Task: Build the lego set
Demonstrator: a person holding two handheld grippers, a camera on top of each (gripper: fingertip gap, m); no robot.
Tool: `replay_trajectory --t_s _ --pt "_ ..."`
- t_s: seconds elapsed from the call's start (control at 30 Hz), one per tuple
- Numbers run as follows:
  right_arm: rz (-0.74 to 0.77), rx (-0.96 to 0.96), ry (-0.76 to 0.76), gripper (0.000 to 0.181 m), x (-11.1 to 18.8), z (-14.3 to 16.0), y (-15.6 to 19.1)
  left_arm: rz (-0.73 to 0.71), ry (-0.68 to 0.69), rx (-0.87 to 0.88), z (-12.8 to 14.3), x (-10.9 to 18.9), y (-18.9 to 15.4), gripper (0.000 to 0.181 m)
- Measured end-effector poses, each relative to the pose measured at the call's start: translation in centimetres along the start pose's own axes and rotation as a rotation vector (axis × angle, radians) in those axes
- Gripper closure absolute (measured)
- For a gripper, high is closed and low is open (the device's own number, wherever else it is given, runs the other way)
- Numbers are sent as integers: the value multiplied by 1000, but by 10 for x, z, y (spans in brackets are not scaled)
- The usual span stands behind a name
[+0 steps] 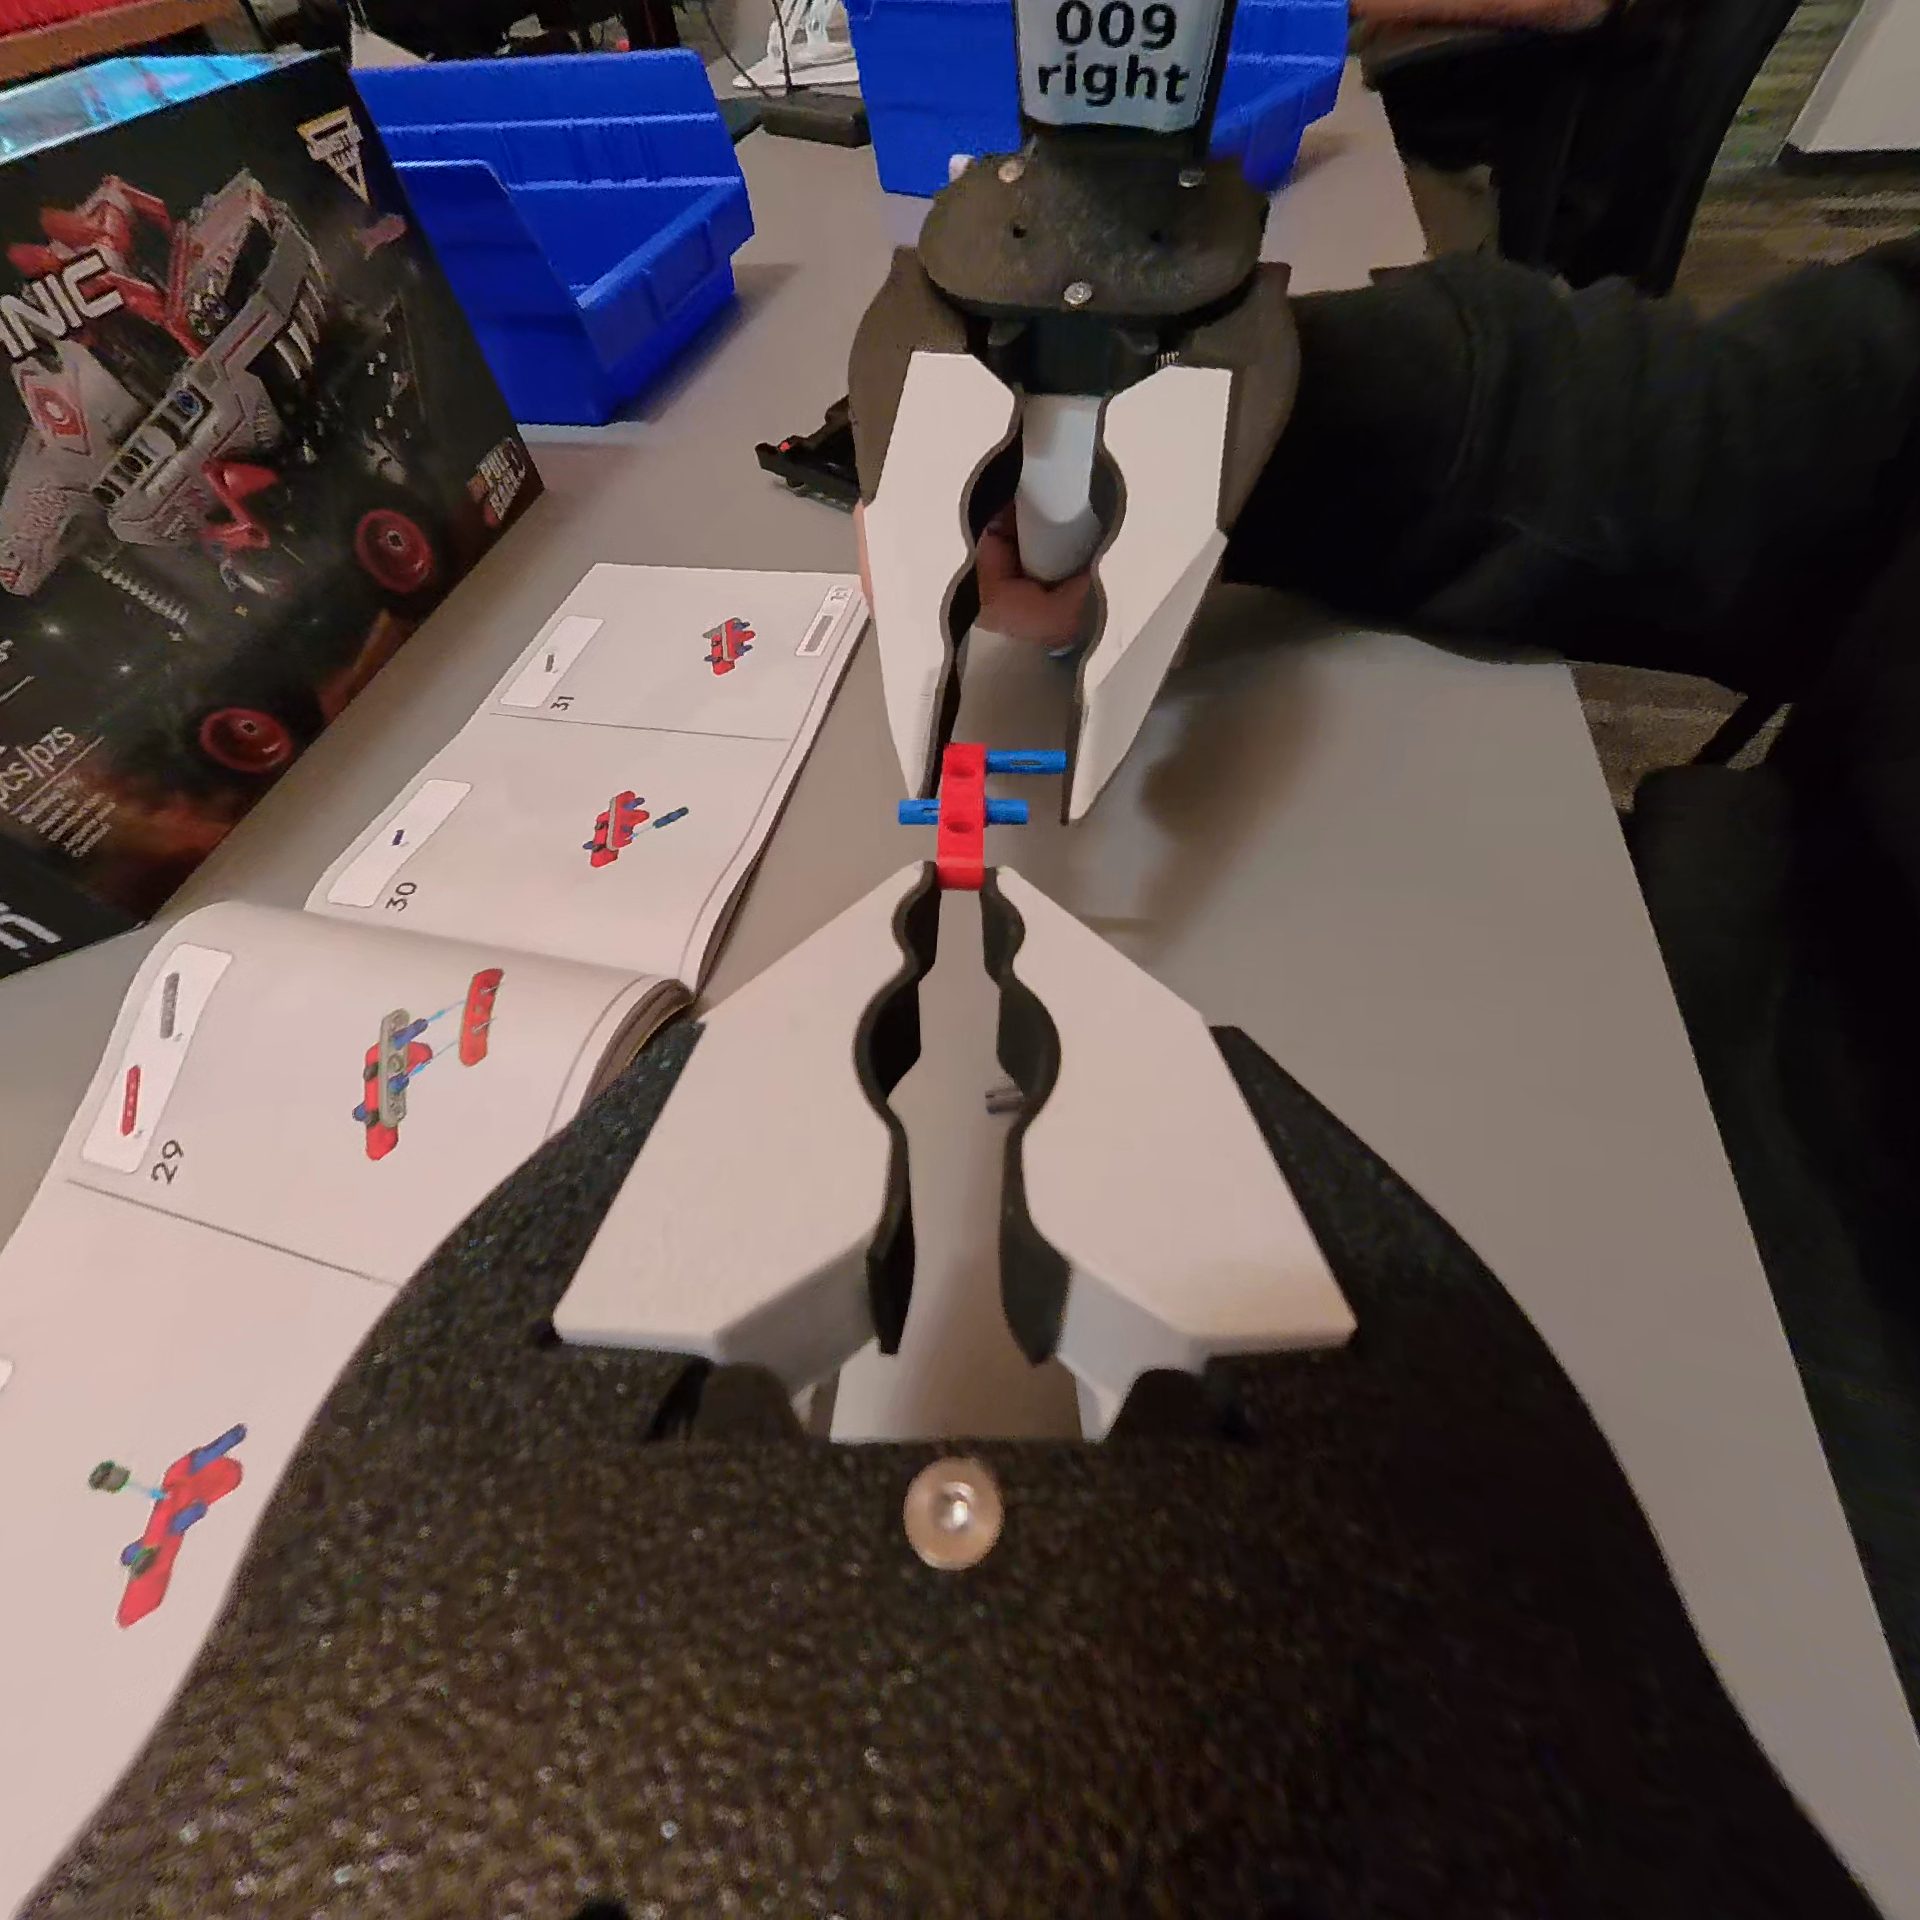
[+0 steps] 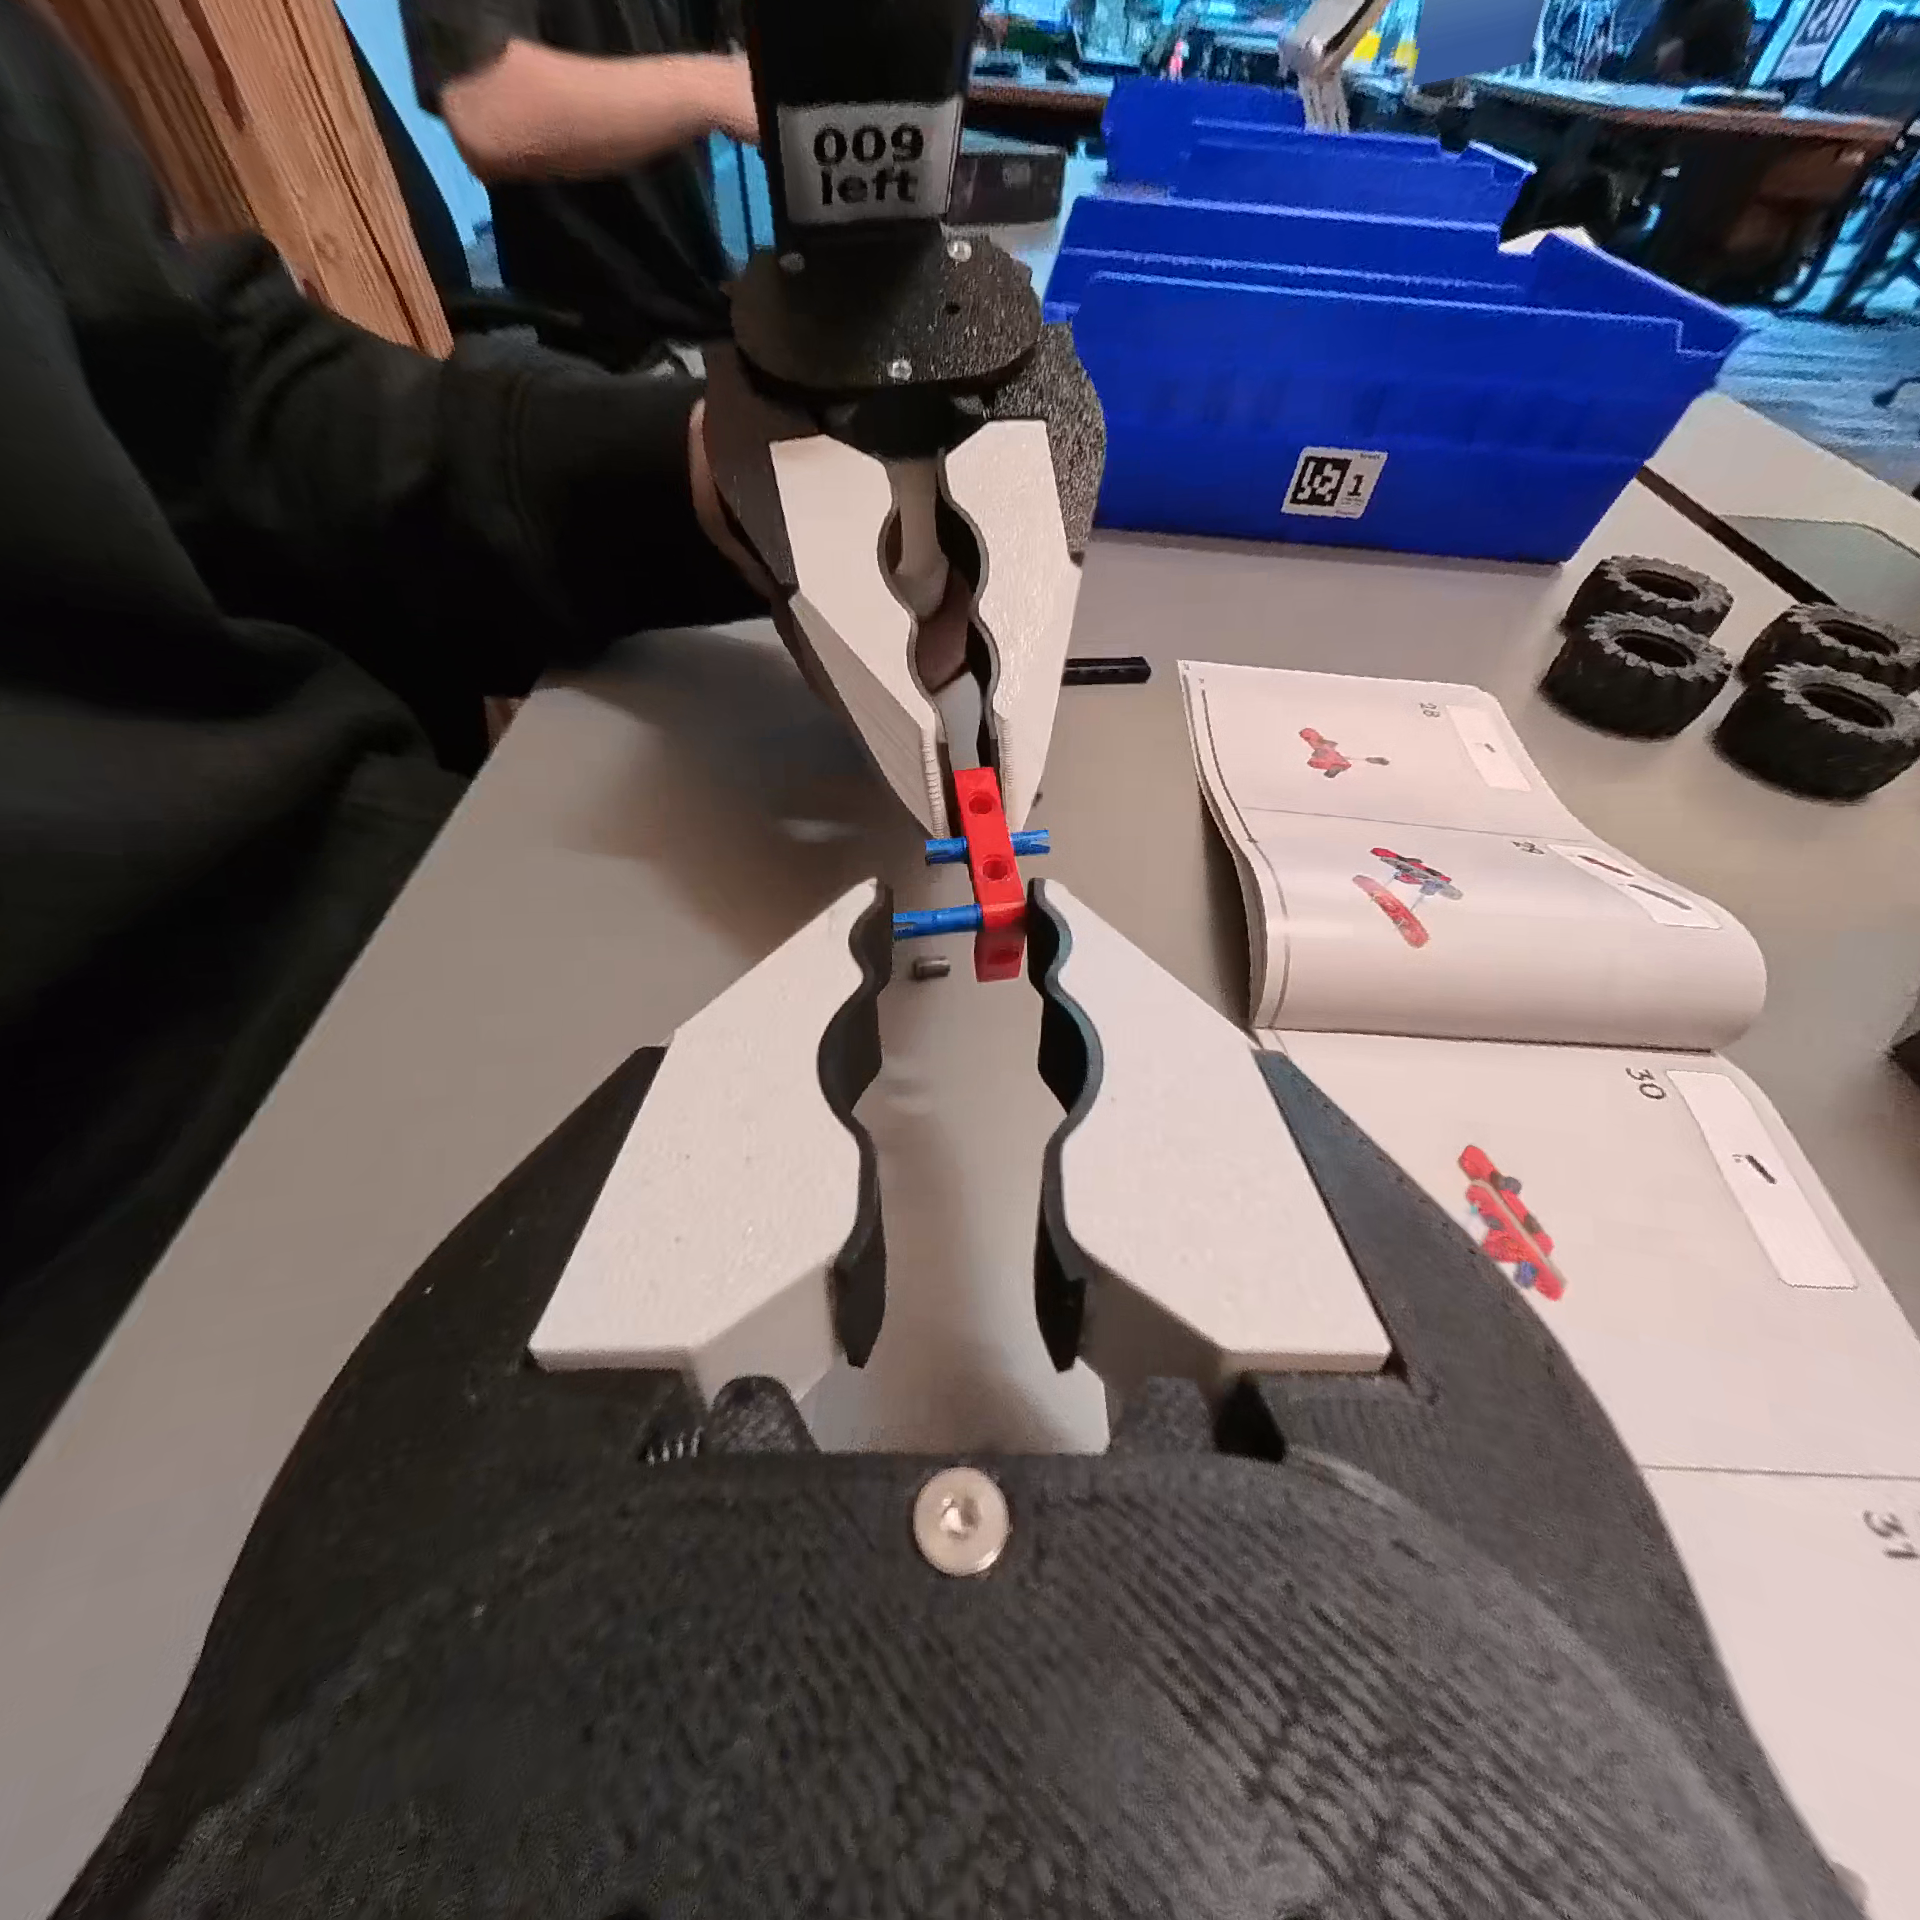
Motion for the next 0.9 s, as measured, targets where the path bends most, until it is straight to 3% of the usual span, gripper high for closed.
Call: replay_trajectory --t_s 0.57,0.83,0.9 --pt "22 -92 -165 155 21 -13 -8 -6 -34 -48 -12 -4 2 177" --pt "9 -77 -149 149 19 -12 -5 -1 -56 -28 -16 -4 0 177" --pt "-2 -66 -131 156 17 -11 -3 4 -54 -29 -16 -5 -1 177"
Point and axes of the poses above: each gripper's, where its closed fingertips meet, x back along the fingers, z out of its underside, y = z × x across the jaws, the point moved 3 cm from there along x, back along the fingers, and after that the axes turned 4 degrees about z, right-handed, at the moved point
